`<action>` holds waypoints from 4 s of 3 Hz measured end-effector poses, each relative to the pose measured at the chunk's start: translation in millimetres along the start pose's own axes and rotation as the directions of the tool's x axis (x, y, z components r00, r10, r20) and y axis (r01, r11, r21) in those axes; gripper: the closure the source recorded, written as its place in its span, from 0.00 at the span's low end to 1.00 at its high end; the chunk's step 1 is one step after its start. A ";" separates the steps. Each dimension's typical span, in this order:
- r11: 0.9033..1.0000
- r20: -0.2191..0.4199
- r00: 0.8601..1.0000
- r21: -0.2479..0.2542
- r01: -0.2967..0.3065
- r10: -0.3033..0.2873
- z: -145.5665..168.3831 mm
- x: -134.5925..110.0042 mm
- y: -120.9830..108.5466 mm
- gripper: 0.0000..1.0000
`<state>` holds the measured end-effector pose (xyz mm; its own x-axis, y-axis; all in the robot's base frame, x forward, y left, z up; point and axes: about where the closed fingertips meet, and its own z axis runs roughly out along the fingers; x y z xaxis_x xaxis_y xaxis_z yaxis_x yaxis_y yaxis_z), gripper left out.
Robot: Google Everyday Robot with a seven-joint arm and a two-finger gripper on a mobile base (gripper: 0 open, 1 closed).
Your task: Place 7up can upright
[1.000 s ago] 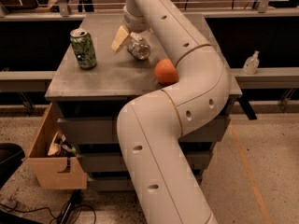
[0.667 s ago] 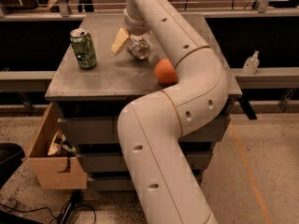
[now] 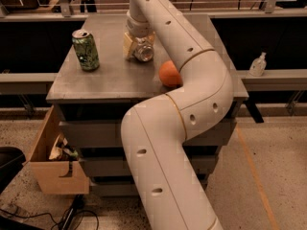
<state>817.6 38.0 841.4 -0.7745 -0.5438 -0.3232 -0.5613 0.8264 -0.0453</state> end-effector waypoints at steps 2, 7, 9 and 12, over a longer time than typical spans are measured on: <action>1.000 0.014 1.000 0.000 0.001 -0.001 6.2 -5.4 0.5 0.88; 0.997 0.199 0.979 0.060 -0.050 0.037 -64.3 -28.1 -29.4 1.00; 0.994 0.329 0.944 0.092 -0.062 0.028 -112.0 -26.5 -34.6 1.00; 0.988 0.335 0.942 0.152 -0.039 -0.015 -138.8 -26.5 -30.3 1.00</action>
Offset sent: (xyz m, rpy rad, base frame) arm 0.0036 0.0025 -0.0028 0.0045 -0.0075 0.0008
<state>814.6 7.0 982.5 -0.6234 -0.4752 -0.6209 -0.4797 0.8596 -0.1762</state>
